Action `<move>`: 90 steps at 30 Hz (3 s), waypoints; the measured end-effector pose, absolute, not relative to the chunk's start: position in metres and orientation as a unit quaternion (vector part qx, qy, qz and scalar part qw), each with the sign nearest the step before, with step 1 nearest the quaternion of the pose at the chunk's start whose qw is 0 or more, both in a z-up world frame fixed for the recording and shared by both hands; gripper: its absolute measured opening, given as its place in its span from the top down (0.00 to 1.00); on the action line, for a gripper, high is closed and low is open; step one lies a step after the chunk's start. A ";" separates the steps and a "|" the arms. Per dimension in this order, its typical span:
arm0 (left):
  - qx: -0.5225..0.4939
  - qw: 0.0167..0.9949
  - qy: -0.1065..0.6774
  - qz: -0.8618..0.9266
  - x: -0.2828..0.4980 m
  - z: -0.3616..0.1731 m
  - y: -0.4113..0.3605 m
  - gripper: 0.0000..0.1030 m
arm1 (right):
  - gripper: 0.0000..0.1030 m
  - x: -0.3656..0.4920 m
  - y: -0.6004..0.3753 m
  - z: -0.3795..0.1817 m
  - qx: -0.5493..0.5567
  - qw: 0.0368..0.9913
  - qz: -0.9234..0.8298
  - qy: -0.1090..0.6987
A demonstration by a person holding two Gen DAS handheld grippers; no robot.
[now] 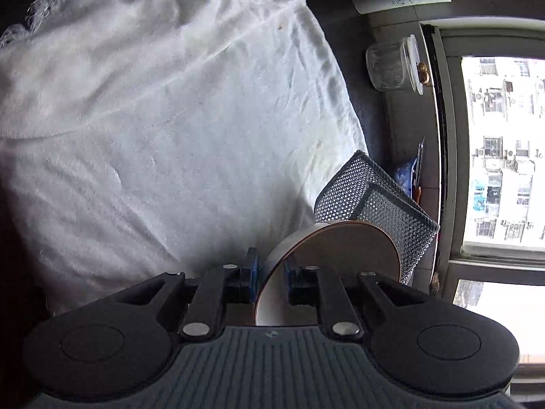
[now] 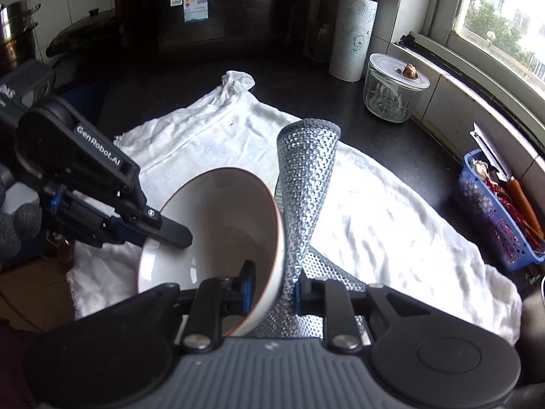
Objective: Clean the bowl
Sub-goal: 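Scrub the bowl's outer wall with the mesh cloth in the right gripper while the left gripper holds it, then keep rubbing the mesh cloth along the bowl's outside with the right gripper while the left gripper holds it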
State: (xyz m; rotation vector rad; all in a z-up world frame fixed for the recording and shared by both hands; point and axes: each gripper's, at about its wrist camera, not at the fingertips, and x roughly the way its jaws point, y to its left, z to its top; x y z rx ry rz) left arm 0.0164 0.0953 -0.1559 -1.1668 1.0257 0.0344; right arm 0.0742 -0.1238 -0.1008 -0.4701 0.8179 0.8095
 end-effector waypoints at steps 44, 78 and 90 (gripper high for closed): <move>-0.462 0.726 0.508 0.021 0.028 -0.151 0.085 0.90 | 0.84 0.076 -0.121 -0.106 -0.230 0.814 0.384 0.370; -0.567 0.680 0.464 0.023 0.027 -0.165 0.109 0.84 | 0.75 0.073 -0.116 -0.105 -0.243 0.811 0.382 0.371; -0.154 0.866 0.476 -0.020 0.045 -0.100 0.034 0.85 | 0.89 0.070 -0.115 -0.101 -0.281 0.814 0.377 0.341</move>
